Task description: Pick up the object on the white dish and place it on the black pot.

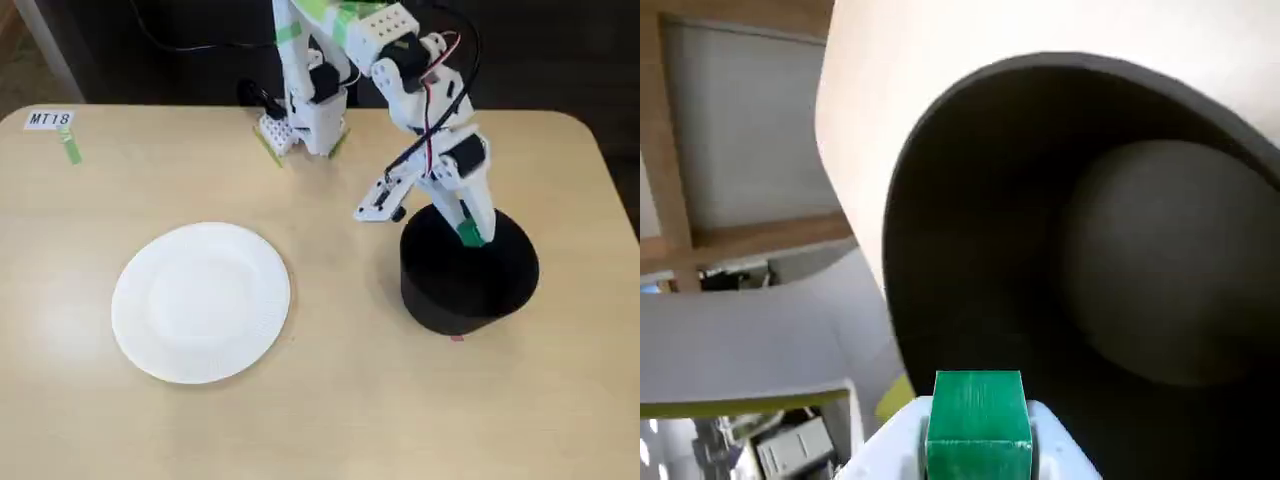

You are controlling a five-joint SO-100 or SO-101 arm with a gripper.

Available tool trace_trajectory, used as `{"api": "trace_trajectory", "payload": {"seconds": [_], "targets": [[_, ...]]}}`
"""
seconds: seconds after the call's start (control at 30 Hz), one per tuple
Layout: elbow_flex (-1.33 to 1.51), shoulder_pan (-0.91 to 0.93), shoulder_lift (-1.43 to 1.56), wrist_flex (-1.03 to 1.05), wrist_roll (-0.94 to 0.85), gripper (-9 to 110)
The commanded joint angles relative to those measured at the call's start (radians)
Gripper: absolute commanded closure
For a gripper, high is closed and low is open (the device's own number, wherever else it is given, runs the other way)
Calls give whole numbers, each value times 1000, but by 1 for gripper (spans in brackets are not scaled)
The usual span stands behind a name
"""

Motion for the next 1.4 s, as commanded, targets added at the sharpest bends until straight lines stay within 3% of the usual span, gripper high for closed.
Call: {"api": "trace_trajectory", "payload": {"seconds": [0.0, 0.07, 0.17, 0.3, 0.4, 0.47, 0.57, 0.77, 0.97, 1.17, 1.37], "targets": [[-9, 14, -8, -21, -17, 102], [-9, 14, -12, -21, -31, 102], [-8, 14, -5, -11, -49, 88], [-17, 18, -8, 12, -64, 79], [-21, 21, -8, 29, -80, 77], [-23, 25, -5, 41, -87, 79], [-40, 35, 17, 63, -84, 101], [-215, 138, 132, 336, -117, 101], [-195, 410, 397, 561, -28, 102], [138, 627, 831, 612, -3, 102], [391, 658, 1190, 713, -12, 102]]}}
